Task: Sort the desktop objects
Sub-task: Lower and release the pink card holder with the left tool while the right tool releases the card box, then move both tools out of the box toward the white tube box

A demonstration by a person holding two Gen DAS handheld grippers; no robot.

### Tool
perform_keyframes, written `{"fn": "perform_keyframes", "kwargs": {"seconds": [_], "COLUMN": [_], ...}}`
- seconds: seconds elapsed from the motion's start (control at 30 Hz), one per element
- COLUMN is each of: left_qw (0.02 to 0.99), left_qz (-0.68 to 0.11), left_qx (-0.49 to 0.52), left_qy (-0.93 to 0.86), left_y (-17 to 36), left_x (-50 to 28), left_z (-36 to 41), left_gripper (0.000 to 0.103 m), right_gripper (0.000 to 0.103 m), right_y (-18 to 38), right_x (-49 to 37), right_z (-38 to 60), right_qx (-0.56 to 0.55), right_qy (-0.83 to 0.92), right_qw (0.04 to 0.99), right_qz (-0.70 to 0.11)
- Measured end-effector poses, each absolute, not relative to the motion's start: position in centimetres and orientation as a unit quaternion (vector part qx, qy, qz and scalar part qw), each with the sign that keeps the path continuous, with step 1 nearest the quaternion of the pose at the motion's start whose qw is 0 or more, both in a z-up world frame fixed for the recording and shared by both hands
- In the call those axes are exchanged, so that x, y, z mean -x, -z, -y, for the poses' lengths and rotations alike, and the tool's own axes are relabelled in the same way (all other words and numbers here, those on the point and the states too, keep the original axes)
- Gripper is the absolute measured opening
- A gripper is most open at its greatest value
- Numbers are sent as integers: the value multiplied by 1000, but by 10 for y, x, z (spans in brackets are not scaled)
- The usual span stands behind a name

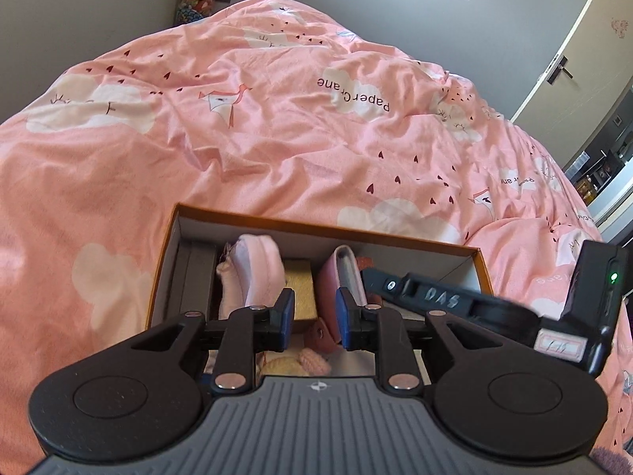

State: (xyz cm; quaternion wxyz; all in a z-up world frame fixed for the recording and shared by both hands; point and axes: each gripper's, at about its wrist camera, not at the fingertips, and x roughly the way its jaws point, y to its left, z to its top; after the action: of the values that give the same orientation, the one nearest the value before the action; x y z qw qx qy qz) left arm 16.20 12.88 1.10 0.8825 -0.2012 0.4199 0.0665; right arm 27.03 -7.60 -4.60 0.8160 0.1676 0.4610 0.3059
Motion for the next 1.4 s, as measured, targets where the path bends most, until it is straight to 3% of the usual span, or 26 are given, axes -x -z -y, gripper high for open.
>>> {"fn": "perform_keyframes", "kwargs": {"seconds": [0.4, 1.0, 1.23, 1.4], "left_qw": [882, 912, 923, 926], "left_qz": [-428, -379, -364, -367], "left_qx": [186, 119, 83, 57], "left_qy": [-65, -106, -97, -66], "left_y": [-10, -21, -20, -19], "left_x": [-144, -83, -65, -53], "left_z": [-119, -94, -72, -53], "left_gripper": [25, 25, 30, 30], "right_gripper": [38, 44, 45, 54], "right_y": [19, -3, -4, -1], "right_x": [-241, -129, -100, -83], "right_z": [78, 96, 117, 130], "right_qx": [-120, -20, -2, 15], "right_qy": [-311, -259, -250, -252], "right_qw": [838, 897, 906, 905], "right_qz": [-432, -357, -341, -342]}}
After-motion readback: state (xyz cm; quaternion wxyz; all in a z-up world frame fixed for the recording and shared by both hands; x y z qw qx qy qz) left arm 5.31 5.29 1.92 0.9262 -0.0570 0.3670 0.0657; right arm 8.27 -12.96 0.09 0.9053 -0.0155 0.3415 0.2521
